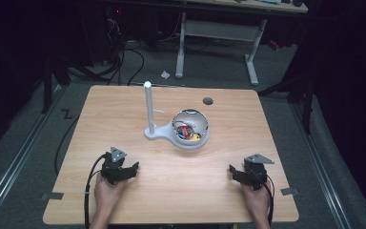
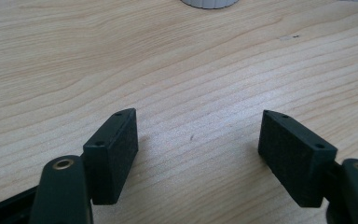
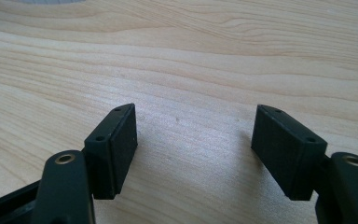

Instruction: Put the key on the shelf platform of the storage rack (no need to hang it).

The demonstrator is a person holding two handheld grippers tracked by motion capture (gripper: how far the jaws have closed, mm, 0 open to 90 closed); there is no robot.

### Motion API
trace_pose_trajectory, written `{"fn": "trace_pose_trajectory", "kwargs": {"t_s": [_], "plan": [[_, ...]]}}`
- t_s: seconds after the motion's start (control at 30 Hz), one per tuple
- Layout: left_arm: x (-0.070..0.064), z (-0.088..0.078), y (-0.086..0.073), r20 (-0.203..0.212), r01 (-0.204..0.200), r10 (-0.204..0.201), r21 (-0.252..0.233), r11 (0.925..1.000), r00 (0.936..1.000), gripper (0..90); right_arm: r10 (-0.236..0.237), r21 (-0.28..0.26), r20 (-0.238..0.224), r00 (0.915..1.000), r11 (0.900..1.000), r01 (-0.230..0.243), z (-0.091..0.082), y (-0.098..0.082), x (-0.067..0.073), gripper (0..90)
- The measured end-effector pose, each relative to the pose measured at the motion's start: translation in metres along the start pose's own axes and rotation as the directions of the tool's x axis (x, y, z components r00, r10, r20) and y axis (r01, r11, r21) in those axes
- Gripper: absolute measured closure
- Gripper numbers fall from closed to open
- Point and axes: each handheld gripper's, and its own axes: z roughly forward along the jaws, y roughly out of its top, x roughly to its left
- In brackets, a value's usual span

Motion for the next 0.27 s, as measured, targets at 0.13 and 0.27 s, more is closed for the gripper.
{"fn": "trace_pose_trajectory", "kwargs": {"t_s": [0.13, 0.27], "plan": [[0.0000, 0.0000, 0.0001, 0.000, 0.001, -0.001, 0.001, 1.0000, 1.0000, 28.9, 0.000, 0.000, 0.000, 1.0000, 1.000, 0.000, 0.0000, 0.0000, 0.0000, 31.5], [0.0000, -0.0001, 0.0001, 0.001, 0.001, -0.001, 0.004, 1.0000, 1.0000, 28.6, 0.000, 0.000, 0.000, 1.0000, 1.000, 0.000, 0.0000, 0.0000, 0.0000, 31.5]]}}
